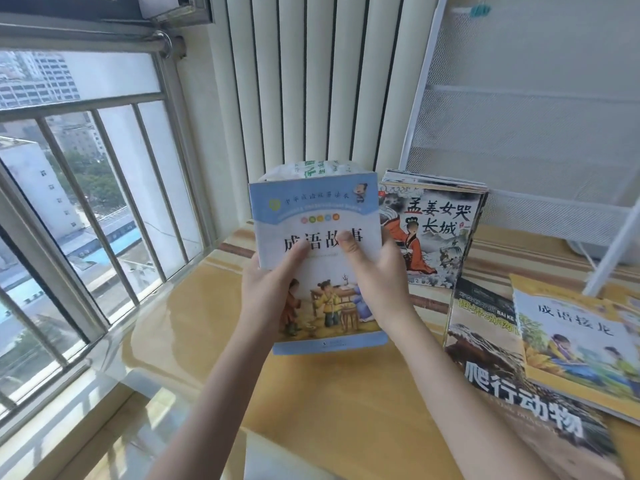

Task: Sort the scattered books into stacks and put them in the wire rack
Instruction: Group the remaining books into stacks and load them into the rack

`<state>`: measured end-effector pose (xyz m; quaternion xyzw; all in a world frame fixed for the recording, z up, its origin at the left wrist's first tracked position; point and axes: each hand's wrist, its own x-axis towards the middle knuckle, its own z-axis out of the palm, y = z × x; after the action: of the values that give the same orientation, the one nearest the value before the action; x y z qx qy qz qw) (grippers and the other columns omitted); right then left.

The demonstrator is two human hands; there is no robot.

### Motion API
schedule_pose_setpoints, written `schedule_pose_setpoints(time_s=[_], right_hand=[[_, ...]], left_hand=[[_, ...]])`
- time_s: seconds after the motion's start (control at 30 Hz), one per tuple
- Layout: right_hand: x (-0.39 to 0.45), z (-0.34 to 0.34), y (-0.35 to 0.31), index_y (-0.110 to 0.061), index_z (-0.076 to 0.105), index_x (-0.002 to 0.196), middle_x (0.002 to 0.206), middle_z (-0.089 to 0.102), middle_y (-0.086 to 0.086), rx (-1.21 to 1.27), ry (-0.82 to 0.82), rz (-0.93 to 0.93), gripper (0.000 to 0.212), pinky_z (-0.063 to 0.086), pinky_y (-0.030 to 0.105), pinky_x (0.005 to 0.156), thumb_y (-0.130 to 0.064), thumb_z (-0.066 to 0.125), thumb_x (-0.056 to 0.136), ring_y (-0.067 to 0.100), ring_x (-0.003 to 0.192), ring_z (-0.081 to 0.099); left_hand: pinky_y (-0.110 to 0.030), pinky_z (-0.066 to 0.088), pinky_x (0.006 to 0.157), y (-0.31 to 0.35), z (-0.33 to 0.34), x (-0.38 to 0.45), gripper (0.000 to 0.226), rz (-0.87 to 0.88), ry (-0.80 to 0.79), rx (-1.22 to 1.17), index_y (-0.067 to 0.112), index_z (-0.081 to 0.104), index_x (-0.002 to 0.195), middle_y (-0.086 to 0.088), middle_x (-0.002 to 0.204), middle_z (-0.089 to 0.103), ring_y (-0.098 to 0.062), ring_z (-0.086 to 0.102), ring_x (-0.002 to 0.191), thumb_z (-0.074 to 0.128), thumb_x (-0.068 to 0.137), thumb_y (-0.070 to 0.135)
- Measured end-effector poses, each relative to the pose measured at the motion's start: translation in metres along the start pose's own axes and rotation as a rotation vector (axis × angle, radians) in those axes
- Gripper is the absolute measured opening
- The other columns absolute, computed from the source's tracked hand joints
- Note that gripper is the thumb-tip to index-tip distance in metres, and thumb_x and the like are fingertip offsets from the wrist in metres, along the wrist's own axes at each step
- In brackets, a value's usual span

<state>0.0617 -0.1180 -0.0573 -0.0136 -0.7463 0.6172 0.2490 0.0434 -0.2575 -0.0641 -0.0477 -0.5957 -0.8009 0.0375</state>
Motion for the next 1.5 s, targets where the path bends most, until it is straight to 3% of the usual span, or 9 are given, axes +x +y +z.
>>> schedule_pose_setpoints(time_s=[0.2, 0.4, 0.63, 0.7, 0.8, 0.93, 1.1, 1.23, 1.5], right_hand=[[-0.005, -0.077, 0.002, -0.026, 0.046, 0.080, 0.060, 0.043, -0.003, -0.076, 0.229, 0.333, 0.032, 0.028, 0.020, 0.038, -0.056, 0.057, 0.084, 0.011, 0.046, 0.038], [-0.029, -0.152, 0.017, -0.001, 0.051, 0.112, 0.069, 0.045, 0.006, -0.217, 0.472, 0.554, 0.070, 0.033, 0.021, 0.038, -0.064, 0.054, 0.082, 0.015, 0.051, 0.044], [-0.055, -0.237, 0.014, -0.018, 0.057, 0.122, 0.064, 0.046, 0.004, -0.166, 0.639, 0.608, 0.058, 0.026, 0.015, 0.032, -0.058, 0.061, 0.081, 0.010, 0.041, 0.036], [-0.051, -0.256, 0.012, -0.015, 0.062, 0.108, 0.059, 0.040, 0.002, -0.199, 0.677, 0.607, 0.046, 0.027, 0.016, 0.033, -0.054, 0.063, 0.083, 0.011, 0.042, 0.036], [-0.038, -0.280, 0.024, -0.007, 0.055, 0.101, 0.069, 0.051, 0.004, -0.353, 0.678, 0.639, 0.052, 0.035, 0.024, 0.041, -0.055, 0.061, 0.083, 0.016, 0.054, 0.051], [-0.038, -0.287, 0.049, -0.008, 0.053, 0.113, 0.067, 0.057, 0.002, -0.639, 0.491, 0.715, 0.059, 0.043, 0.030, 0.059, -0.061, 0.045, 0.086, 0.020, 0.066, 0.058], [-0.038, -0.292, 0.058, -0.012, 0.039, 0.136, 0.068, 0.051, 0.002, -0.587, 0.393, 0.693, 0.054, 0.034, 0.022, 0.043, -0.047, 0.043, 0.095, 0.012, 0.044, 0.045], [-0.044, -0.295, 0.060, -0.019, 0.030, 0.143, 0.105, 0.058, 0.000, -0.426, 0.397, 0.679, 0.063, 0.041, 0.023, 0.051, -0.052, 0.045, 0.092, 0.014, 0.070, 0.055], [-0.053, -0.303, 0.049, -0.026, 0.034, 0.131, 0.099, 0.051, -0.009, -0.251, 0.472, 0.607, 0.044, 0.041, 0.024, 0.061, -0.050, 0.043, 0.095, 0.007, 0.076, 0.052]], left_hand=[[-0.023, 0.048, 0.052, -0.007, 0.060, 0.013, 0.023, -0.067, -0.358, 0.335, 0.026, 0.069, 0.092, 0.012, 0.068, 0.071, -0.006, 0.066, 0.055, 0.070, 0.081, 0.046], [-0.029, 0.050, 0.049, -0.042, 0.138, 0.003, 0.042, -0.136, -0.650, 0.462, 0.008, 0.068, 0.093, -0.003, 0.068, 0.069, -0.019, 0.063, 0.048, 0.067, 0.082, 0.049], [-0.036, 0.037, 0.107, -0.074, 0.211, -0.010, 0.068, -0.636, -0.940, 0.203, 0.019, 0.054, 0.130, 0.007, 0.129, 0.057, -0.014, 0.055, 0.119, 0.055, 0.081, 0.066], [-0.033, 0.039, 0.100, -0.075, 0.232, -0.022, 0.057, -0.574, -0.937, 0.279, 0.017, 0.047, 0.134, 0.003, 0.125, 0.053, -0.017, 0.054, 0.118, 0.054, 0.090, 0.052], [-0.029, 0.043, 0.060, -0.077, 0.253, -0.041, 0.025, -0.480, -0.864, 0.358, 0.015, 0.058, 0.094, -0.007, 0.078, 0.059, -0.020, 0.054, 0.060, 0.059, 0.090, 0.040], [-0.029, 0.045, 0.057, -0.098, 0.263, -0.044, 0.022, -0.386, -0.779, 0.432, 0.009, 0.058, 0.066, -0.002, 0.049, 0.058, -0.017, 0.050, 0.044, 0.063, 0.086, 0.016], [-0.026, 0.045, 0.048, -0.097, 0.269, -0.036, 0.026, -0.575, -0.725, 0.354, 0.002, 0.060, 0.103, -0.013, 0.080, 0.063, -0.018, 0.054, 0.041, 0.068, 0.084, 0.017], [-0.034, 0.053, 0.065, -0.090, 0.274, -0.021, 0.033, -0.731, -0.732, 0.098, 0.004, 0.062, 0.114, -0.014, 0.094, 0.068, -0.029, 0.066, 0.073, 0.062, 0.088, 0.024], [-0.049, 0.058, 0.074, -0.102, 0.282, -0.034, 0.036, -0.573, -0.794, 0.007, 0.010, 0.050, 0.122, -0.019, 0.107, 0.068, -0.035, 0.068, 0.091, 0.062, 0.088, 0.011]])
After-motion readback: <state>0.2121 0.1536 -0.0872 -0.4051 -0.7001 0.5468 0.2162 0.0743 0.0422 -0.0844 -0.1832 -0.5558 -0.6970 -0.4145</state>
